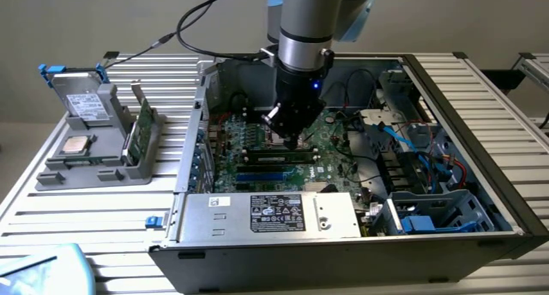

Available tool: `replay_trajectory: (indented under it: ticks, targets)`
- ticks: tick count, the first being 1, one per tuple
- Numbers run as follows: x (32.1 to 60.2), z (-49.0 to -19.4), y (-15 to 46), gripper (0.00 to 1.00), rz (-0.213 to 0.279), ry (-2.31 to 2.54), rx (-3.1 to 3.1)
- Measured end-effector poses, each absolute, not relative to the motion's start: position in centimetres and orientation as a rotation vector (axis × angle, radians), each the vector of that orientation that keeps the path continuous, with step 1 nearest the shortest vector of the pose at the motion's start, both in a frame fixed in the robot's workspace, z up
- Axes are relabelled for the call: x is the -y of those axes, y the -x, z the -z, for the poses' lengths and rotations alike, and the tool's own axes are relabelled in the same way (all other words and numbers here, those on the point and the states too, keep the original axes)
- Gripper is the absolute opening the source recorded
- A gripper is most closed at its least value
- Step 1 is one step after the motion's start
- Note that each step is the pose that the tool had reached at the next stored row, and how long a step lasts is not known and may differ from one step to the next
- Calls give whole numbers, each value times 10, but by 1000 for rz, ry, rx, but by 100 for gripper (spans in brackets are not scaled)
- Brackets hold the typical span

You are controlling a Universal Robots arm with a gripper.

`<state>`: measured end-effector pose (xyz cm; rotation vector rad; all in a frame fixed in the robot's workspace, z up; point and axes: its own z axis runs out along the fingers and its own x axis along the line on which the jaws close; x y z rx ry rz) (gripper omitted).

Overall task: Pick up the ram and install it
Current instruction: 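Press down the ram until it locks into place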

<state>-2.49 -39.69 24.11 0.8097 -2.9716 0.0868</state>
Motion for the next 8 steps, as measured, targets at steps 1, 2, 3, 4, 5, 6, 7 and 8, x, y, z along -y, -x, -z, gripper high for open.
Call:
replay_trajectory:
  ticks: [1,2,3,4,5,6,7,8]
  targets:
    - [397,-241,25,11,-86,-787,2977]
    - [397,-241,25,11,-85,-765,2982]
    - [397,-241,25,11,-85,-744,2988]
    - [397,-241,25,11,-84,-722,2993]
    - [397,-241,25,11,-83,-698,2998]
    - [397,-241,25,11,-83,-676,3002]
    - [397,-241,25,11,-82,-655,3007]
    - [397,-241,25,11,-81,-633,3011]
